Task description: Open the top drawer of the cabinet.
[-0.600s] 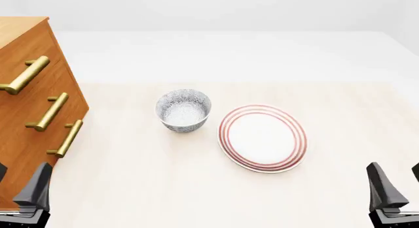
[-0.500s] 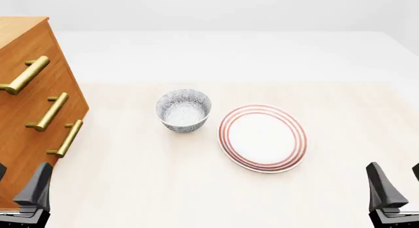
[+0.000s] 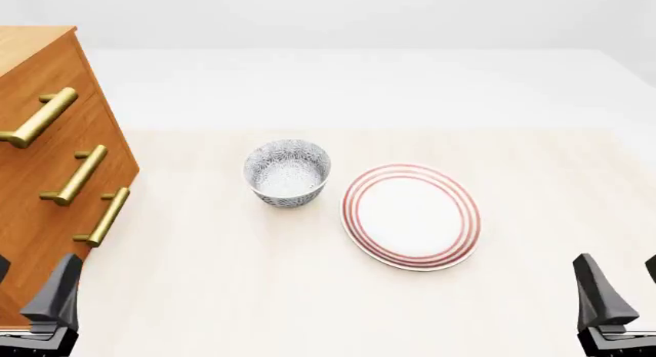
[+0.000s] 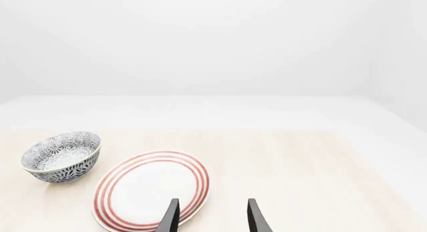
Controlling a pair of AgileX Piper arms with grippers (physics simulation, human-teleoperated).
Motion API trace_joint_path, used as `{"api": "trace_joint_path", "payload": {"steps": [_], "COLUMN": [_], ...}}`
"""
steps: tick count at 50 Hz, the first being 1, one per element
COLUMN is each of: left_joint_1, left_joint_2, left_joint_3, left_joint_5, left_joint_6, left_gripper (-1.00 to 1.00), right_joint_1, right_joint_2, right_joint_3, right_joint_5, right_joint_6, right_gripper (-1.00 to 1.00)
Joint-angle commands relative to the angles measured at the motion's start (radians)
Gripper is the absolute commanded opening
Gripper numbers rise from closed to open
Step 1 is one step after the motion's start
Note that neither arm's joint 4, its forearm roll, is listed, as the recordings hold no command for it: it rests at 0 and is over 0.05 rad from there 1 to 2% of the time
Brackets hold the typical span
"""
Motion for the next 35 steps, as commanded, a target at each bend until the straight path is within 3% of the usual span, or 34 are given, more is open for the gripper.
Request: {"api": "trace_joint_path", "payload": {"steps": [1,9,19,28,35], "left_joint_1": [-0.001,-0.012,-0.021,-0.026,-0.029], "left_joint_2": [-0.001,-0.007,0.046,0.182,0.178], "left_joint_3": [-0.001,-0.007,-0.026,-0.061,-0.12], "left_joint_5": [0.0,-0.012,-0.015,-0.061,0.013], "left_joint_6": [0.002,0.015,0.094,0.251,0.323], "left_gripper": [1.0,1.0,1.0,1.0,1.0], "right_joint_1": [0.0,0.001,0.0,0.0,0.0], "right_joint_2": [0.002,0.002,0.002,0.002,0.002], "right_joint_3": [0.0,0.0,0.0,0.0,0.0], "right_joint_5": [-0.002,-0.002,-0.002,-0.002,-0.002], "right_joint_6": [0.0,0.0,0.0,0.0,0.0], "right_gripper": [1.0,1.0,1.0,1.0,1.0]}}
